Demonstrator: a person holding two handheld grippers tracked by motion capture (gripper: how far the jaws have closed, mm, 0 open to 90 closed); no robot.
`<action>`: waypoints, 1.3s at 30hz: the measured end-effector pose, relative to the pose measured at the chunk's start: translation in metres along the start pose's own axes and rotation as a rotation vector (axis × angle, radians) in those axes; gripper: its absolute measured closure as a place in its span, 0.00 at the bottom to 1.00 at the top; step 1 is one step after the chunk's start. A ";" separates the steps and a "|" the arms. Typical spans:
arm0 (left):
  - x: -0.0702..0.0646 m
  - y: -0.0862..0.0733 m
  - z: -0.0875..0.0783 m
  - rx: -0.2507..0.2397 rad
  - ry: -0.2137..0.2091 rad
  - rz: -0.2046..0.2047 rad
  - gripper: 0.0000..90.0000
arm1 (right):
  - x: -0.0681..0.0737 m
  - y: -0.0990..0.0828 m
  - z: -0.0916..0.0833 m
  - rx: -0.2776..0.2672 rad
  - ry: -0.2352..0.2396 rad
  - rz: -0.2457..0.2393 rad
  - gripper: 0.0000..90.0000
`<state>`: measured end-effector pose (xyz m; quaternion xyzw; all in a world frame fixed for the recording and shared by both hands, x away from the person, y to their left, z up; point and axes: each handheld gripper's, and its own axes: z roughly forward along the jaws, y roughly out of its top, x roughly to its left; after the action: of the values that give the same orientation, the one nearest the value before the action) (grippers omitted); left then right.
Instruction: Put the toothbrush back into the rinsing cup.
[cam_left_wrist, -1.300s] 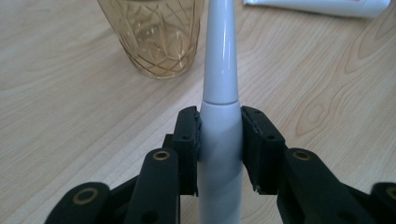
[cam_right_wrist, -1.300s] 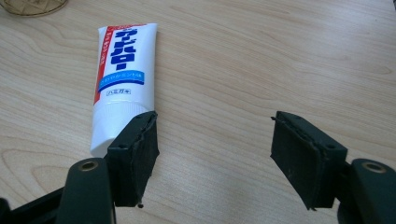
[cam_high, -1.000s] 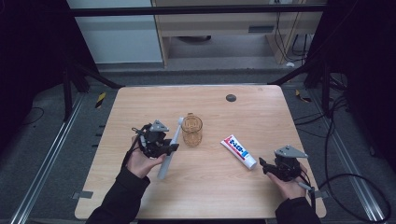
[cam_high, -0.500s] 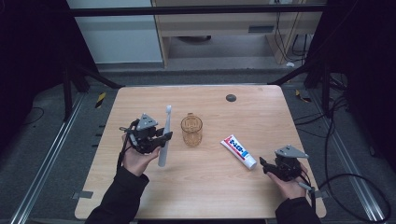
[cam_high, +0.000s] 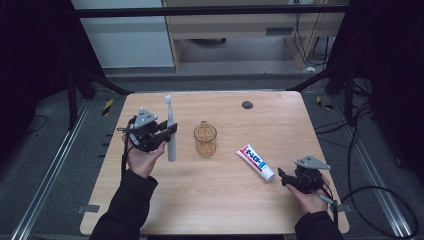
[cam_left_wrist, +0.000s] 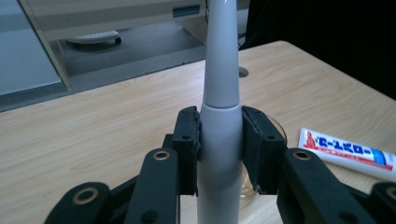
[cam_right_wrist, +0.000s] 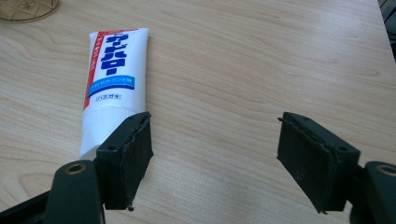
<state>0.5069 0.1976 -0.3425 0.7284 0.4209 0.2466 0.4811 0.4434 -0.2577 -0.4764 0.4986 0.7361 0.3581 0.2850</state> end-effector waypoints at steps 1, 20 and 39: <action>0.001 0.003 0.000 -0.011 0.001 -0.007 0.75 | 0.000 0.000 0.000 0.000 -0.002 0.000 0.28; 0.000 0.029 0.020 -0.195 0.034 -0.066 0.75 | -0.001 -0.001 0.001 -0.012 -0.009 -0.005 0.27; -0.013 0.039 0.050 -0.237 0.015 -0.074 0.75 | -0.002 -0.002 0.001 -0.014 -0.010 -0.006 0.27</action>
<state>0.5528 0.1549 -0.3273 0.6485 0.4188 0.2821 0.5697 0.4444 -0.2601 -0.4783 0.4961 0.7337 0.3600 0.2934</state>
